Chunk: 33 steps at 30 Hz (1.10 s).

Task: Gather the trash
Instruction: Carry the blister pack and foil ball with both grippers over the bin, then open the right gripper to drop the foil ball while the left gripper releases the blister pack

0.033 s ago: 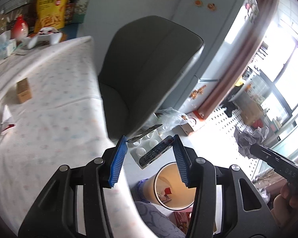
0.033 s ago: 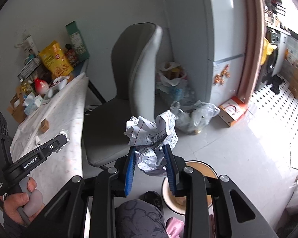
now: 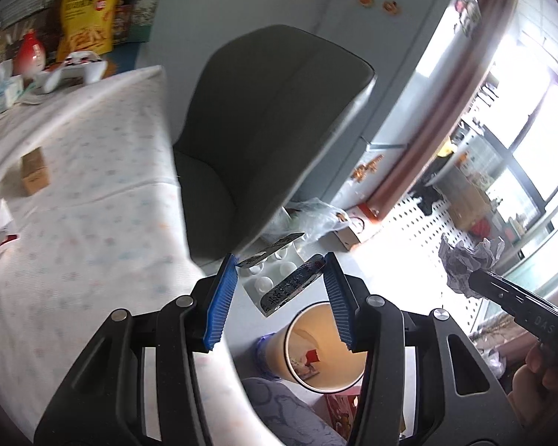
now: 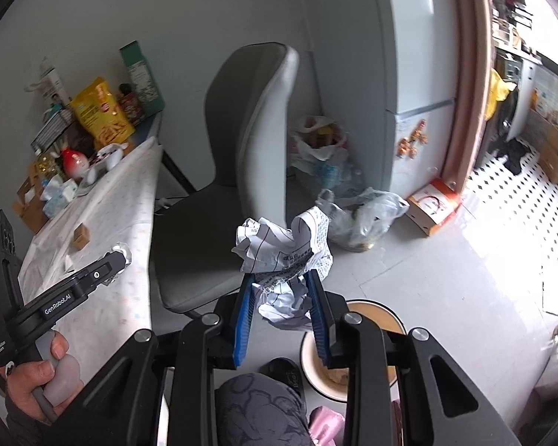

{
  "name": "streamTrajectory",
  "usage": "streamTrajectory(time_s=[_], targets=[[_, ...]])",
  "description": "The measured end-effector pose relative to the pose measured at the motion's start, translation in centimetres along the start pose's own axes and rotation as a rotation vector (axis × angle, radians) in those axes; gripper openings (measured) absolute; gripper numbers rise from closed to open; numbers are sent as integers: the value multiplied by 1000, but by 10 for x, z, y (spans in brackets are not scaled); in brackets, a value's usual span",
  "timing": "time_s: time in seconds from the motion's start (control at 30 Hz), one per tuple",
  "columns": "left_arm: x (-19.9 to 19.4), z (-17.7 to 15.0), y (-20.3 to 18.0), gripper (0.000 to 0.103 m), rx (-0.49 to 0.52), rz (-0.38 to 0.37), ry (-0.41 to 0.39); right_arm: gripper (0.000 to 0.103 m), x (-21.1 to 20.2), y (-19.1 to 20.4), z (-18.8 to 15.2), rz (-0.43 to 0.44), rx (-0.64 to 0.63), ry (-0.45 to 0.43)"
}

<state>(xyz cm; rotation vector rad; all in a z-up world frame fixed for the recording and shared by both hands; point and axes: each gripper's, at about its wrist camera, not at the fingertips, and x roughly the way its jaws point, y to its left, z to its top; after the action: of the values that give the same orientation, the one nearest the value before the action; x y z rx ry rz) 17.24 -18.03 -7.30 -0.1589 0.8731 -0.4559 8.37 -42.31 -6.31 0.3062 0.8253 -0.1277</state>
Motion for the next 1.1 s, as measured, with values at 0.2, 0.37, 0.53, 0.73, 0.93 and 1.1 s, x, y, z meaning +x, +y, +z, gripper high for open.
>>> streamTrajectory(time_s=[0.2, 0.37, 0.53, 0.73, 0.93, 1.1], targets=[[19, -2, -27, 48, 35, -28, 29, 28, -4, -25, -8, -32, 33, 5], [32, -5, -42, 48, 58, -40, 56, 29, 1, -45, -19, -52, 75, 23], [43, -10, -44, 48, 66, -39, 83, 29, 16, -60, -30, -71, 112, 48], [54, -13, -41, 48, 65, -23, 114, 29, 41, -80, -42, -95, 159, 85], [69, -18, -45, 48, 71, -20, 149, 41, 58, -98, -47, -117, 192, 82], [78, -23, -58, 48, 99, -37, 178, 58, 60, -116, -52, -119, 229, 87]])
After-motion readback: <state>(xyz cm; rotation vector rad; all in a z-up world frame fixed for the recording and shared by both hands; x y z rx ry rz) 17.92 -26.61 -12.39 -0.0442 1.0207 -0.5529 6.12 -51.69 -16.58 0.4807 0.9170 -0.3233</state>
